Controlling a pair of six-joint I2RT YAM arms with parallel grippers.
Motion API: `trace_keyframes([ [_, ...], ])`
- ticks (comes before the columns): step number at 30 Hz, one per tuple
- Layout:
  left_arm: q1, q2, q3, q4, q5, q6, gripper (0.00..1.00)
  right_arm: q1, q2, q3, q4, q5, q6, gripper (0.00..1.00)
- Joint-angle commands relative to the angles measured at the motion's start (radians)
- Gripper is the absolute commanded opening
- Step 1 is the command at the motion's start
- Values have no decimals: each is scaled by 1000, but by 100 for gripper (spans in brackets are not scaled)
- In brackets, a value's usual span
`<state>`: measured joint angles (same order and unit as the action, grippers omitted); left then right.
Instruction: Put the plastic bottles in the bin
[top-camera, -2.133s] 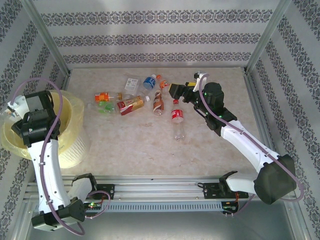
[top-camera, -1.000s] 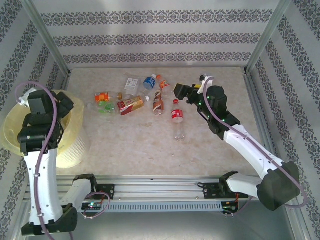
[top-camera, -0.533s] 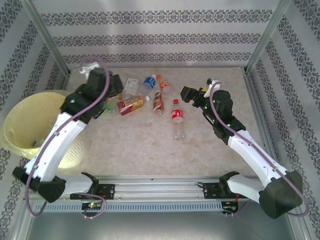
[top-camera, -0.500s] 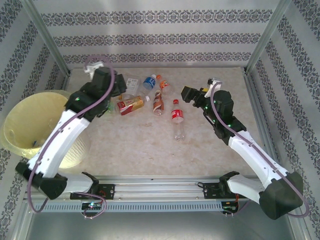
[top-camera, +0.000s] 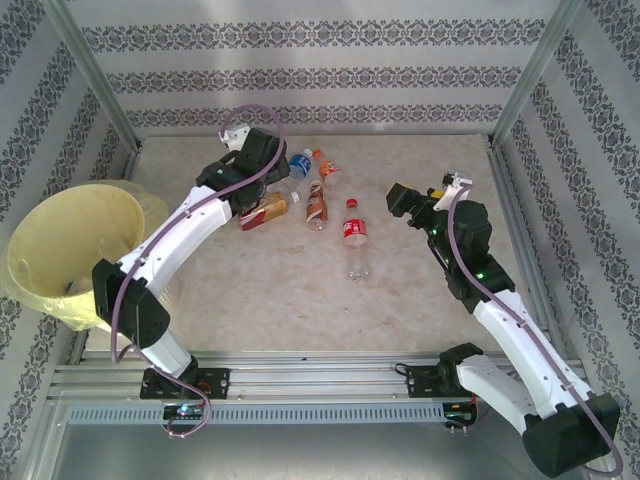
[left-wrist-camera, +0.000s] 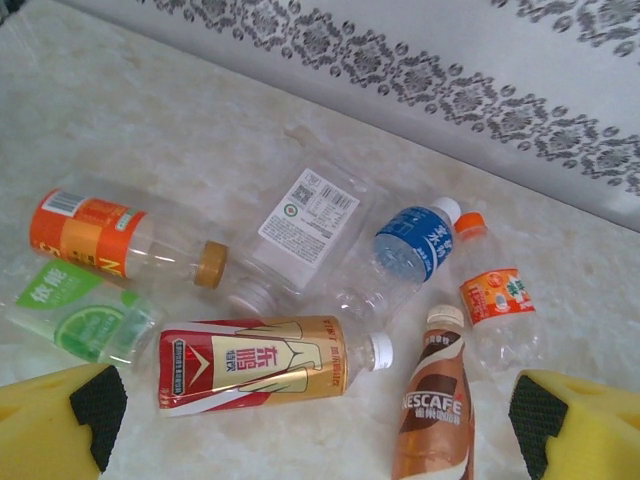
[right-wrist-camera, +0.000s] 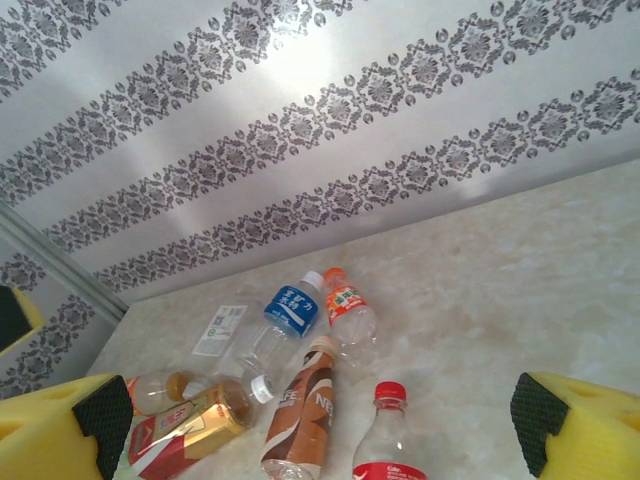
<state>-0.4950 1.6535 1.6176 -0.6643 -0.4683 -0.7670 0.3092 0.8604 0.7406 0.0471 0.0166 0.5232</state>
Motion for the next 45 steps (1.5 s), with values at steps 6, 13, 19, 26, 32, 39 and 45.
trace_keyframes([
  [6, 91, 81, -90, -5, -56, -231, 100, -12, -43, -26, -45, 38, -21, 98],
  [13, 186, 77, -202, 28, -25, -304, 100, -15, -46, -27, -64, 39, -28, 98],
  [19, 258, 78, -261, 34, -21, -353, 100, -15, -30, -26, -63, 36, -21, 98],
  [26, 319, 105, -298, 50, 16, -381, 100, -14, -16, -18, -70, 34, -20, 98],
  [32, 377, 146, -323, 88, 114, -431, 100, -14, 1, -7, -79, 28, -21, 98],
  [39, 408, 205, -310, 156, 160, -421, 100, -16, 6, 3, -92, 22, -20, 98],
  [45, 411, 277, -259, 185, 161, -397, 100, -15, 6, 9, -101, 23, -23, 98],
])
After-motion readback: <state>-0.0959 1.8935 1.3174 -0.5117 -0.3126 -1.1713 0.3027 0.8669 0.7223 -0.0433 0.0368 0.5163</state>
